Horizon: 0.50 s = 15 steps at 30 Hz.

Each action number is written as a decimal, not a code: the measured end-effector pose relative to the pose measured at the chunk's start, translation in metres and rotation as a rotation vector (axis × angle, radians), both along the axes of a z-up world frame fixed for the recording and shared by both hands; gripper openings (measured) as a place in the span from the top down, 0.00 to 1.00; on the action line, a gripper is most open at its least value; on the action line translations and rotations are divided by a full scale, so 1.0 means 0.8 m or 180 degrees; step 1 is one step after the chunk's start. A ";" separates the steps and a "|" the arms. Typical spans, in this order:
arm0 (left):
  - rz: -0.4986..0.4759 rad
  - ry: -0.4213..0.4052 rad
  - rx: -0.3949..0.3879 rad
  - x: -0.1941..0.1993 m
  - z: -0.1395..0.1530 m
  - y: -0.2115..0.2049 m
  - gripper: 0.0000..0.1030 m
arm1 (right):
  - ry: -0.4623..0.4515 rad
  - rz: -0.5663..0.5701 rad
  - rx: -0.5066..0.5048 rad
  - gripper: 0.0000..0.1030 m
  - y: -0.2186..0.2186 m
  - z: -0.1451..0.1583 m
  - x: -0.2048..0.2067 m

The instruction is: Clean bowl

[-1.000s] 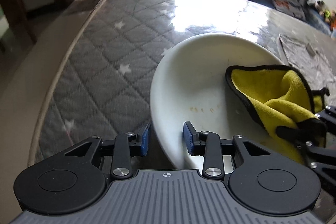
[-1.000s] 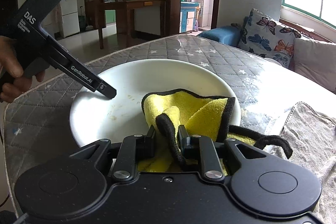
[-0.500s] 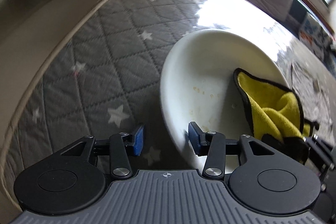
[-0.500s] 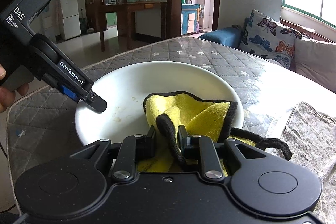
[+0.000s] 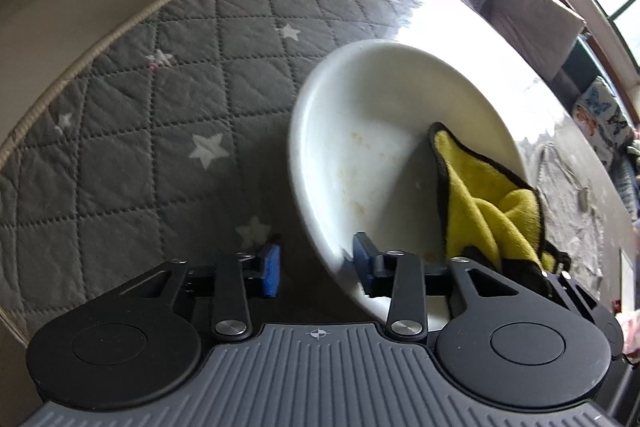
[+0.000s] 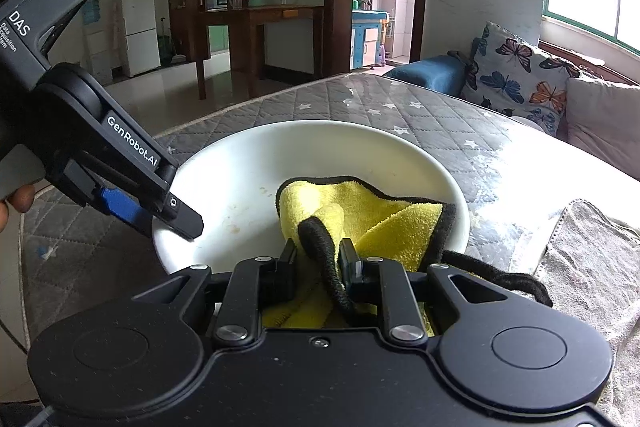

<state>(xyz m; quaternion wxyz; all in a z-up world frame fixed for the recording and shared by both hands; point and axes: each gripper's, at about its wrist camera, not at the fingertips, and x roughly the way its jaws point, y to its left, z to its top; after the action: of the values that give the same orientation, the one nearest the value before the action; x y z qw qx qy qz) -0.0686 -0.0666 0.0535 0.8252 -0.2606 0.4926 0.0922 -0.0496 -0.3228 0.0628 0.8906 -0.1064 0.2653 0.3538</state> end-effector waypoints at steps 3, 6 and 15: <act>-0.0025 -0.0013 -0.0048 0.004 -0.003 -0.004 0.76 | -0.0006 0.0006 0.0002 0.78 0.000 0.001 -0.001; -0.0062 -0.0038 -0.0037 0.002 -0.003 -0.004 0.77 | -0.0008 0.0016 0.0010 0.78 0.000 0.002 -0.002; -0.0371 -0.0124 0.0174 0.004 -0.001 -0.011 0.75 | -0.0028 0.0121 -0.0024 0.79 0.005 0.005 -0.009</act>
<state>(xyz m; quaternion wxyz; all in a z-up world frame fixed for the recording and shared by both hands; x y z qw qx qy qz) -0.0655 -0.0750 0.0524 0.8454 -0.2106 0.4881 0.0523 -0.0569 -0.3188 0.0668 0.8844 -0.1164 0.2607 0.3692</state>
